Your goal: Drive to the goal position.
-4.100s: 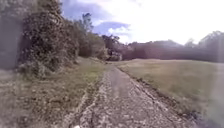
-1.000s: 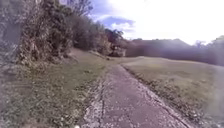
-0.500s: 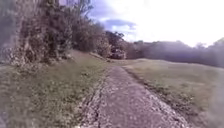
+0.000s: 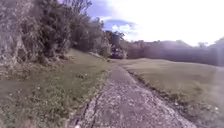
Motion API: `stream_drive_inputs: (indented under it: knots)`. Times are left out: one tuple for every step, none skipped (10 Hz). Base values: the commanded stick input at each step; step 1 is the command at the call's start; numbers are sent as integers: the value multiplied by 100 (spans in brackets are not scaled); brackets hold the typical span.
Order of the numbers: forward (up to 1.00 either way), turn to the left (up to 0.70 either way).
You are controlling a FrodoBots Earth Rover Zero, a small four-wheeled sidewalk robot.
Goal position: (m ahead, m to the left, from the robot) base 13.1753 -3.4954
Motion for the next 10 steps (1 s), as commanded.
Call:
stream_drive_inputs:
  knots:
    - [100,0]
    - [100,0]
    - [100,0]
    - [100,0]
    - [100,0]
    - [100,0]
    - [100,0]
    - [100,0]
    - [100,0]
    - [100,0]
